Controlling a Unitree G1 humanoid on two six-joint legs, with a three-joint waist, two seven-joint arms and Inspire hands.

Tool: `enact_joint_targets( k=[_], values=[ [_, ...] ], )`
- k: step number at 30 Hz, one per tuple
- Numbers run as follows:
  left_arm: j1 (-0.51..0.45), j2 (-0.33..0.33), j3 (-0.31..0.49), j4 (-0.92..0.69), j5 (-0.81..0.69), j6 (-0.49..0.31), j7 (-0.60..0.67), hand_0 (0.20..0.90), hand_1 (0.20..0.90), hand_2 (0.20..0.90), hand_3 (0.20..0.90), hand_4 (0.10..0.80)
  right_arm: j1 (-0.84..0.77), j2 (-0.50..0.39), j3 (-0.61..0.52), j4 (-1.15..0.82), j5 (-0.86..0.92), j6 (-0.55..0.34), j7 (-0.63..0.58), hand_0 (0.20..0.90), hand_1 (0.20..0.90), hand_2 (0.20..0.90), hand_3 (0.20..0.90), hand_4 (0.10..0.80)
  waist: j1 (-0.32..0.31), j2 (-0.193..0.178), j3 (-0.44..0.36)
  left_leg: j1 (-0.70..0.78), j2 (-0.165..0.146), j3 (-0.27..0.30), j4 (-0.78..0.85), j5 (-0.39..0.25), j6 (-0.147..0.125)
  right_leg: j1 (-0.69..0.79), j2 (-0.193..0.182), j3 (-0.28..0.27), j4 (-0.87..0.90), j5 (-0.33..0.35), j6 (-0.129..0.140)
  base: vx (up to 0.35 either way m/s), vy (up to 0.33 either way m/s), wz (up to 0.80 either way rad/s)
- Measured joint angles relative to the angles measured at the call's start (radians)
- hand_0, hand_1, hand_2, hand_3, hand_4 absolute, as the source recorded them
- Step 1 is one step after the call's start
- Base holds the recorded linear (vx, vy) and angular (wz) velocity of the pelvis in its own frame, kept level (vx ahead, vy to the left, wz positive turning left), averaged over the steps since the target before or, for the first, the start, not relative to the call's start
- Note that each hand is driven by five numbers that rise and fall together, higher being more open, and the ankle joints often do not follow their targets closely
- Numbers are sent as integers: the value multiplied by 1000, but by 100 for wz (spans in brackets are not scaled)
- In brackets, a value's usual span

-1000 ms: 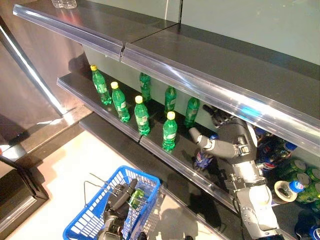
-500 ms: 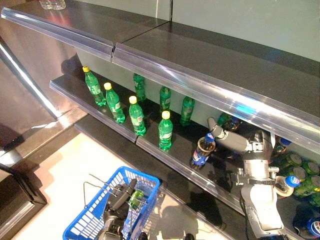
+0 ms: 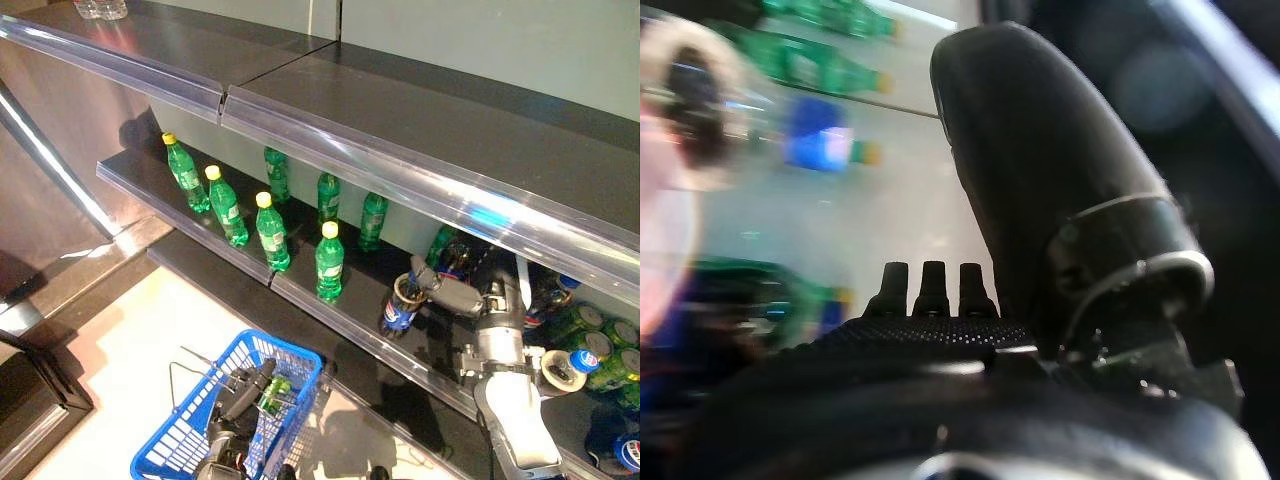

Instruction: Pick up the drink and place into the basket.

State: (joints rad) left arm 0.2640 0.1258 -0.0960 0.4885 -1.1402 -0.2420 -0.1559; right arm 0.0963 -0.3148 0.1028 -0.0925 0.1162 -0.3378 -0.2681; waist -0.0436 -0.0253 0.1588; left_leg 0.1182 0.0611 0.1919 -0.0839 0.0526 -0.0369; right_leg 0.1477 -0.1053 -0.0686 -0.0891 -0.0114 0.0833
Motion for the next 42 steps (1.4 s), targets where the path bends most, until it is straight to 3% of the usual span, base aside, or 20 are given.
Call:
enact_joint_targets(
  k=[12,28,42],
  values=[
    [4,0,-2,0,0,0,0,300,300,300,200,100,16,9,36,32,6,10,-5,900,900,900,900,800,16,0,0,-1,0,-5,0,0,0,3,0,-5,0,0,0,0,0,0],
    [10,1,-10,0,0,4,0,300,300,300,200,100,16,42,37,83,4,10,-167,900,900,900,900,800,17,1,0,-15,0,-9,0,0,0,-8,0,-10,1,0,0,12,-1,0],
    [27,3,-11,0,2,19,-1,300,300,300,200,100,15,48,61,137,44,8,-146,900,900,900,900,800,45,3,2,-22,-1,-16,0,0,0,-11,0,-13,5,0,0,41,-7,2]
  ],
)
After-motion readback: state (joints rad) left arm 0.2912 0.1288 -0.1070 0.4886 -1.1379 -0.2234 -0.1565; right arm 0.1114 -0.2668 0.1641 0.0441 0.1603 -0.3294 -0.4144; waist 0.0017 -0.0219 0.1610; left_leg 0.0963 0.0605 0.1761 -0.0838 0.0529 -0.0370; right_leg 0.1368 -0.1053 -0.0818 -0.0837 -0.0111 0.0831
